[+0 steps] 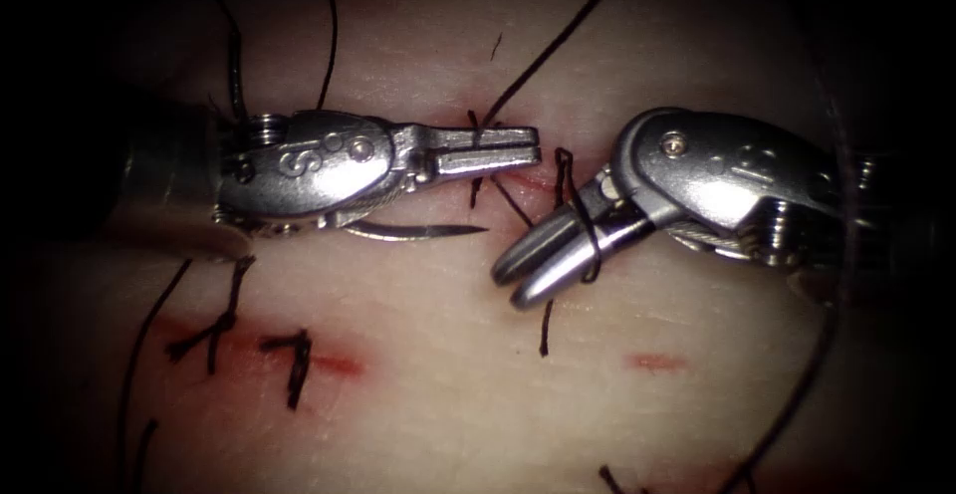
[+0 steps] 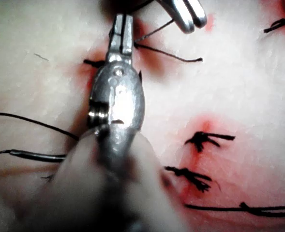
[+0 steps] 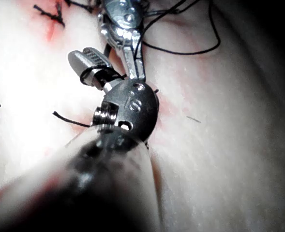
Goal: Wound Closure
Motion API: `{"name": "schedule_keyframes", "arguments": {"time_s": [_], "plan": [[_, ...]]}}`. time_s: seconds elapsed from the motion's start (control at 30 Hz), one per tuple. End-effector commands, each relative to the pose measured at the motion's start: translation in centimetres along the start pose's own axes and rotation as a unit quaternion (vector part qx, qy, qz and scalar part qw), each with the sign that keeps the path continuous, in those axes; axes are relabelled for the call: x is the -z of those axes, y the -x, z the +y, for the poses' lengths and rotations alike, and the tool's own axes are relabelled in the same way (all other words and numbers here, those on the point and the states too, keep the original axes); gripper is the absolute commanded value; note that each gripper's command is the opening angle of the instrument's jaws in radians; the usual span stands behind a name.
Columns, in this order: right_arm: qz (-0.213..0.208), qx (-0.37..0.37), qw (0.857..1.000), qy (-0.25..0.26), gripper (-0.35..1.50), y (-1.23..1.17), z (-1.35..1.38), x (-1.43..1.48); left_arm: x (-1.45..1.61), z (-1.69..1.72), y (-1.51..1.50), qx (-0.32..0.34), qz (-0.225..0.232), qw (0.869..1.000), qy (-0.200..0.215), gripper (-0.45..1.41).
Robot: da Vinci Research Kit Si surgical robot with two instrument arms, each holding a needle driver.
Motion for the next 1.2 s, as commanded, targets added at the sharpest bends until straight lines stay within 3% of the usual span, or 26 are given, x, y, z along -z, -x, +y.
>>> {"name": "schedule_keyframes", "arguments": {"time_s": [0.03, 0.17, 0.57, 0.7, 0.77, 0.8, 0.83, 1.1, 1.2], "plan": [[-0.005, 0.002, 1.000, -0.001, 0.46, 0.00, 0.09, -0.04, -0.06, 0.00, 0.06, -0.001, 0.001, 1.000, 0.001, -0.45], [-0.054, 0.025, 0.998, -0.004, 0.71, 0.13, 0.06, -0.09, -0.12, 0.08, 0.15, -0.004, -0.001, 1.000, -0.005, -0.45], [-0.184, 0.068, 0.980, -0.022, 0.71, 0.74, -0.01, -0.27, -0.14, 0.09, 0.40, -0.006, -0.008, 1.000, -0.023, -0.45], [-0.195, 0.075, 0.978, -0.021, 0.66, 0.72, 0.01, -0.31, -0.15, 0.11, 0.41, -0.007, -0.008, 1.000, -0.024, -0.45], [-0.196, 0.082, 0.977, -0.020, 0.57, 0.66, 0.02, -0.32, -0.15, 0.12, 0.41, -0.004, -0.008, 1.000, -0.025, -0.45], [-0.197, 0.087, 0.976, -0.022, 0.39, 0.64, 0.01, -0.32, -0.16, 0.13, 0.41, -0.001, -0.008, 1.000, -0.025, -0.45], [-0.209, 0.093, 0.973, -0.029, -0.35, 0.60, 0.00, -0.32, -0.16, 0.14, 0.41, -0.001, -0.008, 1.000, -0.026, -0.45], [-0.221, 0.098, 0.970, -0.007, -0.35, 0.45, 0.09, -0.16, -0.13, 0.26, 0.38, -0.001, -0.015, 1.000, -0.026, -0.45], [-0.206, 0.095, 0.974, 0.006, -0.35, 0.39, 0.13, -0.07, -0.12, 0.33, 0.37, -0.001, -0.016, 1.000, -0.024, -0.45]]}}
